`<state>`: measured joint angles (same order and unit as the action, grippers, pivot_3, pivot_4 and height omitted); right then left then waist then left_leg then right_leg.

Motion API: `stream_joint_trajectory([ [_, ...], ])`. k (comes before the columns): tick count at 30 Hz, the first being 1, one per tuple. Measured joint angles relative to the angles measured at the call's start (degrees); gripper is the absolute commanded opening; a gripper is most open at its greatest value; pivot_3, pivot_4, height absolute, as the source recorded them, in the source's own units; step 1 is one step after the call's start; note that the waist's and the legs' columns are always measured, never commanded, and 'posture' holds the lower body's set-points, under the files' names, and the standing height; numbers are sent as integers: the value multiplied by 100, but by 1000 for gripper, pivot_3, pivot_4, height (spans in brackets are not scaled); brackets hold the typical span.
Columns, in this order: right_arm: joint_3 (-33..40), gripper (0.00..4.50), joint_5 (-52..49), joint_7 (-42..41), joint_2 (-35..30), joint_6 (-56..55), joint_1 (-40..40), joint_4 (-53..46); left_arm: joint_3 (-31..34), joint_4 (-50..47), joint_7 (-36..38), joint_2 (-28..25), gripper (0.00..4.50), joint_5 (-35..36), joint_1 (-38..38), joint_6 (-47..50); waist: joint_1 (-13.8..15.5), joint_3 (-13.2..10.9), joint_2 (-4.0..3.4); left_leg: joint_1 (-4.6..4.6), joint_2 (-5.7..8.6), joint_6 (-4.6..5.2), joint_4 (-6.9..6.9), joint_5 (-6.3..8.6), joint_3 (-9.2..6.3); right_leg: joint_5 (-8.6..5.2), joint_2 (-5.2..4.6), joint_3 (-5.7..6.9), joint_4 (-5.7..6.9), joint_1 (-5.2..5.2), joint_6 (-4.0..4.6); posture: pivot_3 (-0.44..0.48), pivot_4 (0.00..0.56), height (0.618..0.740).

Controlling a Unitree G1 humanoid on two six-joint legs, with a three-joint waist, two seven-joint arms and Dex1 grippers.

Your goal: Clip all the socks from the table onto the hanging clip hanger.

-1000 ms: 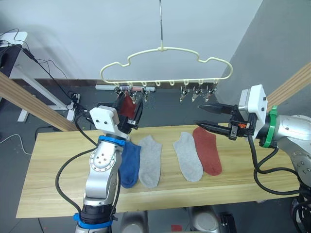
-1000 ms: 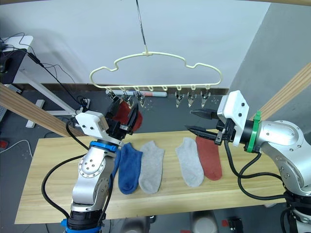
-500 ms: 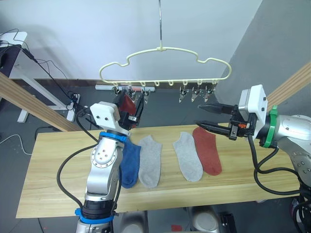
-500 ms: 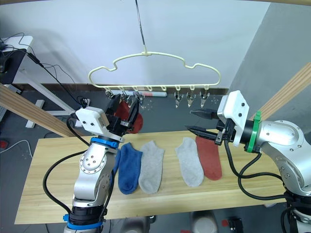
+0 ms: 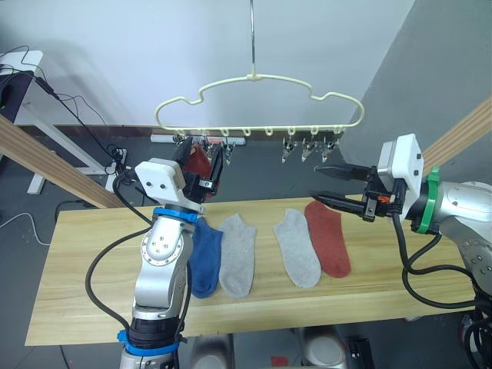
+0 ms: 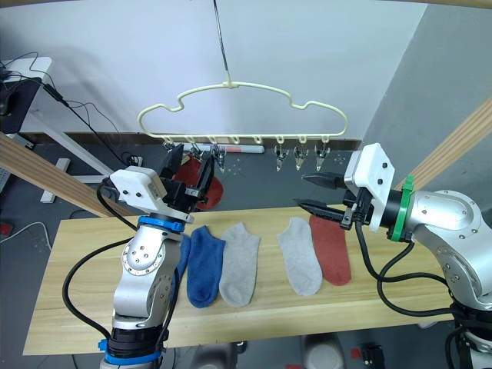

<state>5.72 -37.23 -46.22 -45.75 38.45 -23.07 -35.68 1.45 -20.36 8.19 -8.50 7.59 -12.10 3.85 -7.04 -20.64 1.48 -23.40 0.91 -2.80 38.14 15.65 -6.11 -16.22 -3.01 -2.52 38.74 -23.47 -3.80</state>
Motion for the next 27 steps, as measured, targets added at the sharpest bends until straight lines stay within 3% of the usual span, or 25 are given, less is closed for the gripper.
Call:
stream_joint_trajectory([
  [7,-4,2166,0,1,0,-4,0,3,-3,0,28,-7,520,1,-15,47,0,0,0,0,0,0,0,0,0,0,0,0,1,0,0,-273,357,740],
  [11,-7,2166,0,-2,0,-9,17,3,-5,-6,40,-13,107,-2,-34,47,-1,0,0,0,0,0,0,0,0,0,0,0,1,0,0,-268,355,740],
  [16,-9,2166,5,-9,-11,-20,194,2,-4,-43,63,-30,82,-5,-22,47,1,0,0,0,0,0,0,0,0,0,0,0,1,0,0,-264,354,740],
  [19,-17,2695,149,113,-53,-23,480,-7,-2,-92,123,-58,82,-4,17,55,8,1,2,0,0,0,0,0,-2,0,0,1,1,0,0,-256,359,740],
  [24,-204,4343,736,684,30,0,1175,-4,6,-221,148,-149,82,-2,65,121,36,1,2,0,3,0,2,0,3,0,-1,-5,5,-2,0,-244,368,740],
  [27,-440,4500,1312,1486,566,-6,1483,19,7,-275,214,-220,82,3,92,205,39,6,10,4,-5,-1,0,-1,-4,0,6,0,11,-3,0,-237,373,740],
])
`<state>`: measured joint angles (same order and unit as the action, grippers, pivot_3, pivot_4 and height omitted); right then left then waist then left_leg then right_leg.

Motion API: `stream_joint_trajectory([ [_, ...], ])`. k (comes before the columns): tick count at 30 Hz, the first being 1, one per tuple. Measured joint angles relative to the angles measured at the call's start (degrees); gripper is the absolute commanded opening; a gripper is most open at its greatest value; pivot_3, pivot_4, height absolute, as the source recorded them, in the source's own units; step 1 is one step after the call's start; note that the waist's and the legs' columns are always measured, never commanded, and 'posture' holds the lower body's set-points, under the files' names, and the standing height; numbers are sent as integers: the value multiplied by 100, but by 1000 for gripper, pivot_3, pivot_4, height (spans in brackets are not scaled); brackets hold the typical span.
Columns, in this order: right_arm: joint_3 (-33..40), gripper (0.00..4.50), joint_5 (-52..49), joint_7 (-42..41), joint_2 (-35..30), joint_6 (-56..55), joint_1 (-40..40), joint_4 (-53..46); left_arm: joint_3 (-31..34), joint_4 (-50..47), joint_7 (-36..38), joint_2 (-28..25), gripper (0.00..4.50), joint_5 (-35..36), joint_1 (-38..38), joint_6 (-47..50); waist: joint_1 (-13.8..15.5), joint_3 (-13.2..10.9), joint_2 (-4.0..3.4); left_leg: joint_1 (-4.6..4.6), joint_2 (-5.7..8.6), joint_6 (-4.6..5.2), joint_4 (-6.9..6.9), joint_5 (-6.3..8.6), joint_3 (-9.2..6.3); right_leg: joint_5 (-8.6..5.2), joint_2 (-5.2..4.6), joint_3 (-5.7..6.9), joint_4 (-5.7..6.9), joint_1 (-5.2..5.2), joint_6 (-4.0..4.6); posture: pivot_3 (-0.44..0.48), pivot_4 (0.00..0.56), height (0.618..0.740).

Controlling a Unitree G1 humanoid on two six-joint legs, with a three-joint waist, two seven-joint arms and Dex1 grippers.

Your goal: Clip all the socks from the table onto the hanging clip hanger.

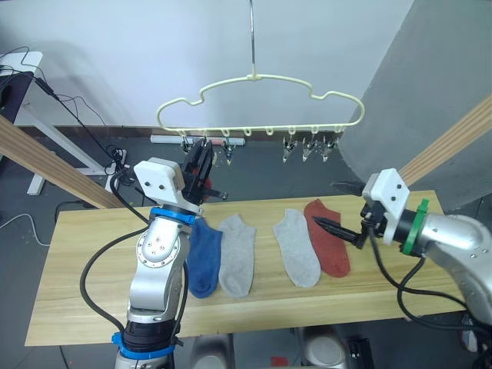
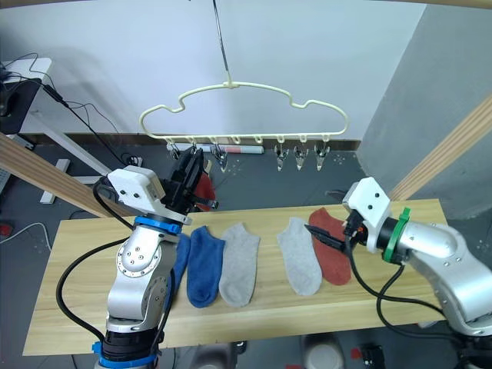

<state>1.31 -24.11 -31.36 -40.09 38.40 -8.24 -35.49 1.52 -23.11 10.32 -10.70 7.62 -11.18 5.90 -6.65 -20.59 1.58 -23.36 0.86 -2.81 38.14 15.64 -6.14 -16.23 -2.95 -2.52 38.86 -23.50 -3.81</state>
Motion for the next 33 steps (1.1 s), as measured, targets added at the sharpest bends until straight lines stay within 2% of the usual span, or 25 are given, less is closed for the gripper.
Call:
stream_joint_trajectory([
  [3,-562,4500,853,960,839,-185,402,546,1,-124,43,-56,82,8,37,91,6,-1,-1,2,0,-3,-5,-2,5,0,2,-6,2,-2,0,-233,375,740],
  [10,-1066,4500,1961,1789,1642,-920,474,1787,-5,-179,45,-54,82,16,38,230,5,-1,-2,6,8,-2,-6,-2,6,0,-4,-9,4,-2,-2,-222,376,740],
  [15,-898,4500,2122,2172,2281,-1168,187,2947,-11,-184,49,-45,82,19,34,262,4,-2,-3,9,6,-2,-7,-1,8,1,-4,-12,5,-2,-2,-219,378,740],
  [23,-450,4500,1990,2190,2792,-1088,-36,3428,-13,-211,171,-53,82,116,39,387,4,-1,-2,32,6,-2,-7,-1,10,1,-3,-15,6,20,-2,-208,378,740],
  [27,-280,3711,1940,2143,2814,-998,-68,3473,-3,-251,295,-91,82,214,37,484,6,-1,-2,39,7,-2,-7,-1,9,1,-3,-15,7,27,-2,-203,380,740],
  [33,-127,1573,1844,2065,2782,-944,-21,3449,45,-392,443,-165,82,531,36,723,8,-1,-2,39,5,-2,-12,-1,9,0,-2,-15,5,27,-2,-206,378,740],
])
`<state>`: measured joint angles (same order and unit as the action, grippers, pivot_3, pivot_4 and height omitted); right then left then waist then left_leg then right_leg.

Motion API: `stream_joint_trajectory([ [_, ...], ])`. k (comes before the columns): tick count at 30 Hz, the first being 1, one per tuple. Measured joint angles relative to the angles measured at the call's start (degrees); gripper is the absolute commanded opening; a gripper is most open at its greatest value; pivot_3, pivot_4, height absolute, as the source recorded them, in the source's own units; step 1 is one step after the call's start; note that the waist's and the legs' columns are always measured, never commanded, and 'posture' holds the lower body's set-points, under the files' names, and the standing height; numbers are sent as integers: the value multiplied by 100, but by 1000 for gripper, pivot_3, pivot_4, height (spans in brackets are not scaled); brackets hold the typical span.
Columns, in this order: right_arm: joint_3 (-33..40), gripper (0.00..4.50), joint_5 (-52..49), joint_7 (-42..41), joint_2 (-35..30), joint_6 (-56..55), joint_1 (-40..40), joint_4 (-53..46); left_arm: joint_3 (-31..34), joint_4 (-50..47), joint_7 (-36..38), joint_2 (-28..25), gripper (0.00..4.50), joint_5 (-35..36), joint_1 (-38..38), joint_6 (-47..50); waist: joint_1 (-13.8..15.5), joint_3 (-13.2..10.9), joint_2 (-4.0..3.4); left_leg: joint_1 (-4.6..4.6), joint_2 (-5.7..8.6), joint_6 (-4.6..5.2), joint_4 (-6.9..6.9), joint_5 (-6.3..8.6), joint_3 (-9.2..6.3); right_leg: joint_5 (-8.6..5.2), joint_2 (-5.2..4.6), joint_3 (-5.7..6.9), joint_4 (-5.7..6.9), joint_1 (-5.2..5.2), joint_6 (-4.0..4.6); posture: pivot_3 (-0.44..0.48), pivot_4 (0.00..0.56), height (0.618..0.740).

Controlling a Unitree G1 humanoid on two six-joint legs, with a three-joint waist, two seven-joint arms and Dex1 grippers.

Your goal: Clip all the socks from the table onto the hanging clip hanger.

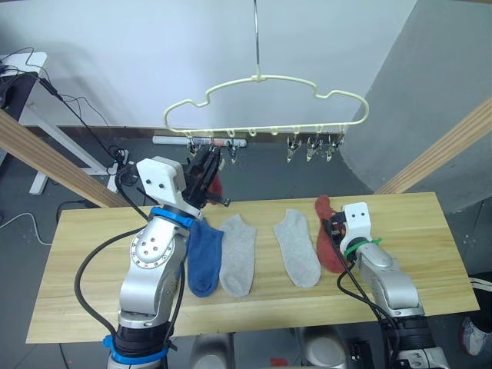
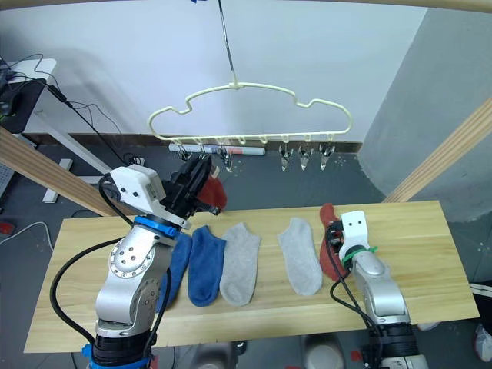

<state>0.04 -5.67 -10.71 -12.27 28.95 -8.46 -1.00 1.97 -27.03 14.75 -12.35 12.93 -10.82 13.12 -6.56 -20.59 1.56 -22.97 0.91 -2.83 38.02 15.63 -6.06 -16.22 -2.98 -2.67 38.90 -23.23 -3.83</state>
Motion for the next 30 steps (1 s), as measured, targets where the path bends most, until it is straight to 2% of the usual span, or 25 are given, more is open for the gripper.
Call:
stream_joint_trajectory([
  [4,-17,152,-11,-186,-80,26,72,-79,9,-46,108,-61,82,189,-1,146,0,0,0,1,0,0,-1,0,0,0,0,0,0,0,0,-207,376,740],
  [5,-51,6,-6,-289,-179,34,97,-138,19,-69,134,-93,82,278,-5,196,0,0,0,1,0,0,-1,0,1,0,0,-1,0,0,0,-207,376,740],
  [7,-218,0,-6,-646,-541,75,153,-323,101,-167,225,-155,82,504,-27,378,-1,-1,-1,-1,1,0,-1,0,0,0,1,0,-2,-1,-1,-214,373,740],
  [9,-510,0,-3,-1365,-1339,46,152,-653,284,-234,261,-226,82,904,-132,710,-1,-15,-17,-5,12,0,3,0,7,1,-5,-8,-1,-6,-4,-221,372,740],
  [11,-543,0,-15,-1933,-1892,-14,-130,-1039,479,-271,265,-307,82,1239,-209,994,-31,-18,-16,-4,34,1,3,-1,12,2,-6,-9,-3,-6,-7,-224,371,740],
  [13,-567,0,-80,-2338,-2107,-103,-537,-1373,533,-275,230,-307,82,1496,-340,1209,-66,-18,-13,-3,31,1,-2,0,-1,1,6,2,-2,-5,-7,-224,371,740],
  [16,-740,0,-217,-2650,-2080,-137,-820,-1538,552,-292,187,-302,82,1735,-380,1405,-70,-18,-13,-6,24,0,-11,0,-12,0,16,10,-5,-6,-5,-227,368,740],
  [21,-1327,0,-218,-2906,-1638,-160,-1654,-1606,740,-336,-201,-130,81,2325,-662,1929,-128,-21,-9,-17,20,0,-1,-1,-4,-1,-11,-2,-7,-13,-8,-212,369,740],
  [30,-1616,0,-114,-2747,-1038,-181,-1920,-1557,856,-473,-544,-137,81,3002,-783,2420,-3,-22,-8,-45,18,-1,3,-1,-16,-1,-16,10,-16,-33,-9,-212,369,740],
])
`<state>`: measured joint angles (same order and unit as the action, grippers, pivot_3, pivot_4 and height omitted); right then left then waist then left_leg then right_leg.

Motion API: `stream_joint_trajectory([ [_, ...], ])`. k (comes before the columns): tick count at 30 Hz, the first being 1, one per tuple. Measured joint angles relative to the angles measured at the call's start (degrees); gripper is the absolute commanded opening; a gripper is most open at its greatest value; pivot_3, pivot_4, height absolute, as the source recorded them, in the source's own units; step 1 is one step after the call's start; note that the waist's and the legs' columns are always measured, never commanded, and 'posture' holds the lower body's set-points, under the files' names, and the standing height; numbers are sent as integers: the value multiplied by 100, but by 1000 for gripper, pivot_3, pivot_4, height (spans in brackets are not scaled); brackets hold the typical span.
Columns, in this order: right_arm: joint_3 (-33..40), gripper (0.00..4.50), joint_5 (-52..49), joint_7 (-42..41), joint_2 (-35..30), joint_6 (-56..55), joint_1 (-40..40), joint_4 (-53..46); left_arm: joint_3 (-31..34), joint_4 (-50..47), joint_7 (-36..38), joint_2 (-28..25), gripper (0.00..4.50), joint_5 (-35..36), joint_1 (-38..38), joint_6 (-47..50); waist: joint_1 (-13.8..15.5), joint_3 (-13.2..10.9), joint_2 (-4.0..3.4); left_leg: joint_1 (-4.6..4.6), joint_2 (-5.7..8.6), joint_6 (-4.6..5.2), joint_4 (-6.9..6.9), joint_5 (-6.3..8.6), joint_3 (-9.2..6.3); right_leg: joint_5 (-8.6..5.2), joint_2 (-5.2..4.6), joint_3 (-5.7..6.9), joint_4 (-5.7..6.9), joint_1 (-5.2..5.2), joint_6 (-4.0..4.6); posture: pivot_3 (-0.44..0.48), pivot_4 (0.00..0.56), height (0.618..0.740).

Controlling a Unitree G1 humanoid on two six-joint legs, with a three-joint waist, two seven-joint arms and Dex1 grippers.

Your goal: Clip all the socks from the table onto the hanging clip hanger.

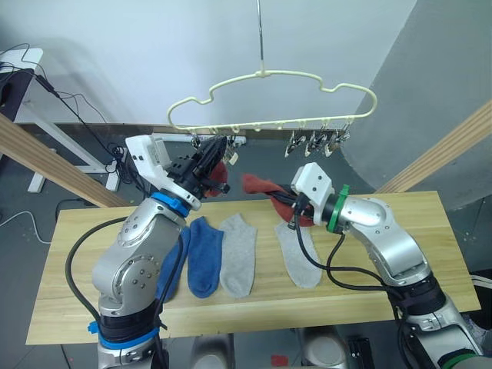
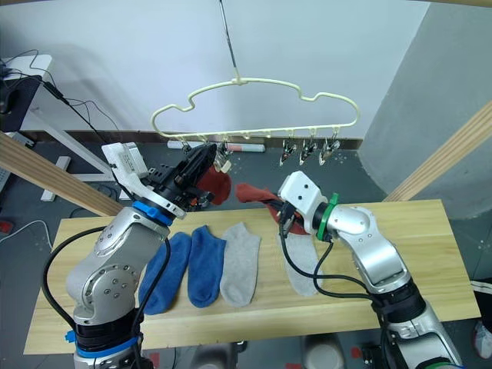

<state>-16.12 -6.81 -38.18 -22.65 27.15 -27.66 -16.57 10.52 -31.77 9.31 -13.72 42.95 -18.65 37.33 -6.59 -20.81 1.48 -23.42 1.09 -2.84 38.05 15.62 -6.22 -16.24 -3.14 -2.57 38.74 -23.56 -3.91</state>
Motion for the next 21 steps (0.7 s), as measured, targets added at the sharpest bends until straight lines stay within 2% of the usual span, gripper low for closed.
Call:
stream_joint_trajectory([
  [6,-86,0,122,218,386,-46,-109,140,11,-2,-127,-6,81,241,-12,101,2,0,0,0,0,0,1,0,1,0,0,-1,4,-2,0,-210,367,740],
  [21,-83,0,276,355,713,-274,-336,453,11,-2,-244,-63,80,391,-12,99,2,0,0,0,-1,0,0,0,2,0,1,-1,7,-5,0,-205,365,740],
])
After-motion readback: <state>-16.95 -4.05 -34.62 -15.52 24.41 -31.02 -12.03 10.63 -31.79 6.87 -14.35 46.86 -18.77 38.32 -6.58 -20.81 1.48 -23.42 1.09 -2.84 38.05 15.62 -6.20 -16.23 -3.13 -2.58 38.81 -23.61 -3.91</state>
